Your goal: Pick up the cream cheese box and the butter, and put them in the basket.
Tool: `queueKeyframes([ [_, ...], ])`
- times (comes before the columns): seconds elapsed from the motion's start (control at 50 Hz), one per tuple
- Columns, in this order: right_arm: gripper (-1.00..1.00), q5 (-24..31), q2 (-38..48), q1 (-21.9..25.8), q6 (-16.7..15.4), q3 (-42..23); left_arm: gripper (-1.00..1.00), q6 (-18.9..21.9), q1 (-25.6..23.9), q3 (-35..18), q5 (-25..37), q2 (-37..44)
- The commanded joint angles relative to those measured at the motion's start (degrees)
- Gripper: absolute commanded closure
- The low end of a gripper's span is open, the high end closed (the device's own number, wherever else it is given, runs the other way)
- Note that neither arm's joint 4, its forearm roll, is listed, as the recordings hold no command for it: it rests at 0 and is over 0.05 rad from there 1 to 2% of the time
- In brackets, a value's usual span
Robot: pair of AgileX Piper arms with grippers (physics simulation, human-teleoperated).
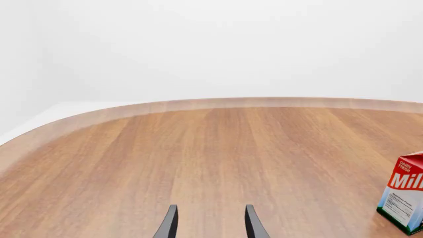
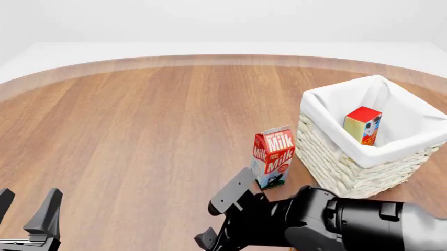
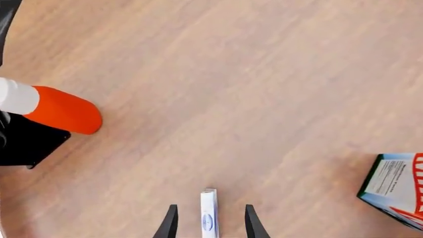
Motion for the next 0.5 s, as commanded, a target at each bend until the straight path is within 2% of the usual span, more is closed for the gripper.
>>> queueKeyframes([
  [0.02,-1.00,-0.9,1.1,-0.1,0.5,0.5,-1.00,0.0,0.0,0.0,0.0,0.0],
  [0.5,-1.00,-2.9,3.2,-0.5,1.0,2.3,-1.00,0.0,0.0,0.0,0.0,0.0],
])
